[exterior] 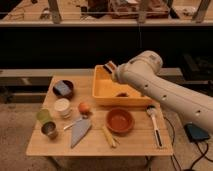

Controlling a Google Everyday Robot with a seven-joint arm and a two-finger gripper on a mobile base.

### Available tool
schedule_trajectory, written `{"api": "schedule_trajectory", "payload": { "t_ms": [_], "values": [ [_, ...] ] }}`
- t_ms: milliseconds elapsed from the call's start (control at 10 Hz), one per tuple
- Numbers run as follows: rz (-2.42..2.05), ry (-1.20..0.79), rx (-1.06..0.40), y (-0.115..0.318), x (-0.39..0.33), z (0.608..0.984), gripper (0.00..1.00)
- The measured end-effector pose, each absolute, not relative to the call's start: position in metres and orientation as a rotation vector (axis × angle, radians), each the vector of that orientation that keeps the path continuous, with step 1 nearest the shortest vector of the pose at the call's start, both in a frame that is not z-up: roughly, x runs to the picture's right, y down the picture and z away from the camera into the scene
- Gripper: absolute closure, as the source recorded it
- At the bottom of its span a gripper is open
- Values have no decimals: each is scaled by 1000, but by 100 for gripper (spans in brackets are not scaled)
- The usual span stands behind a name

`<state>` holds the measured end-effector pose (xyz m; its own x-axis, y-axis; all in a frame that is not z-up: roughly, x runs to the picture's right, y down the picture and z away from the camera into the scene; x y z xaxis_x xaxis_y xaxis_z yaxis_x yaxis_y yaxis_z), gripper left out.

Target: Place eraser in tray

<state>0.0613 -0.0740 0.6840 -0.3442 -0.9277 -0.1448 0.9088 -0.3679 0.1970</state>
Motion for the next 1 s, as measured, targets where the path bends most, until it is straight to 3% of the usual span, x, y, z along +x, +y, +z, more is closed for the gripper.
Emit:
{"api": "schedule_trajectory", "payload": {
  "t_ms": [500, 1000],
  "values": [
    [-1876, -197, 260, -72, 57, 701, 100],
    [-1705, -390, 197, -21, 55, 803, 100]
  ]
}}
